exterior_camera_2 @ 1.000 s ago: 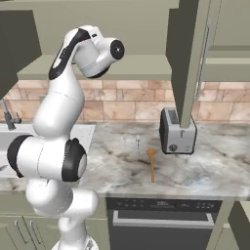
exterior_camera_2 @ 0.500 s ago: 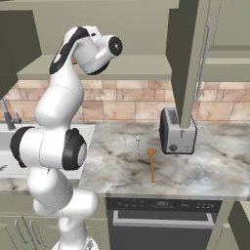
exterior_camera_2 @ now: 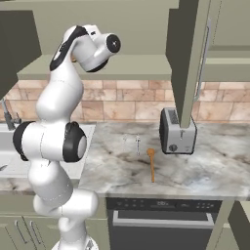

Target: Organize the utensils by type. Pick up the wooden spoons from the counter and place them in the open cabinet. Then pick up the metallic utensils from the counter and place them in the open drawer.

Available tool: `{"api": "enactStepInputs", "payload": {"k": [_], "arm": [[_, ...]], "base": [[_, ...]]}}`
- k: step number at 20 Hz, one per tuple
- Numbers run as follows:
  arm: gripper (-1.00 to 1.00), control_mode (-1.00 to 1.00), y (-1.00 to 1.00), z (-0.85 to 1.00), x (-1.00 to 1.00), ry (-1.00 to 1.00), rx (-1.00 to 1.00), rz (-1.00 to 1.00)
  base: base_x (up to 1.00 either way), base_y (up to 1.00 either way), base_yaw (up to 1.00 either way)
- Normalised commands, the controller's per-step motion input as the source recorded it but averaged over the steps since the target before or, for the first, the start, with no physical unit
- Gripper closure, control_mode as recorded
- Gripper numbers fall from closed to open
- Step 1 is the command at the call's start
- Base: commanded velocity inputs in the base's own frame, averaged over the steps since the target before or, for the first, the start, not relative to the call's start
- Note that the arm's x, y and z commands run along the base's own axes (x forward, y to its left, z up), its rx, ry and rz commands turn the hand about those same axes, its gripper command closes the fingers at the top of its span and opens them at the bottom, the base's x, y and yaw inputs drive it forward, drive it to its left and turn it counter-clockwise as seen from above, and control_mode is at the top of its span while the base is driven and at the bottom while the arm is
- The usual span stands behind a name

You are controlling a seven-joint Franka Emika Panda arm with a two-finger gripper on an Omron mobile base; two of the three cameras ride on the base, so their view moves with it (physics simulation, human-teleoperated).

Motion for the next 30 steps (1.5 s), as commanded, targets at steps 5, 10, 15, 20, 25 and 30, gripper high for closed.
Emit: {"api": "enactStepInputs", "payload": {"k": [5,10,15,20,25,30], "arm": [[1.0,-1.0,0.08,-0.32,0.26,0.0,0.0,-0.11],[1.0,-1.0,0.13,-0.36,0.23,0.0,0.0,-0.11],[1.0,-1.0,0.12,-0.39,0.3,0.01,0.0,-0.08],[1.0,-1.0,0.1,-0.41,0.32,0.03,0.03,-0.05],[1.0,-1.0,0.07,-0.33,0.45,0.01,0.09,-0.04],[1.0,-1.0,0.04,-0.27,0.48,0.03,0.13,-0.02]], "base": [[0.0,0.0,0.0],[0.0,0.0,0.0],[0.0,0.0,0.0],[0.0,0.0,0.0],[0.0,0.0,0.0],[0.0,0.0,0.0]]}}
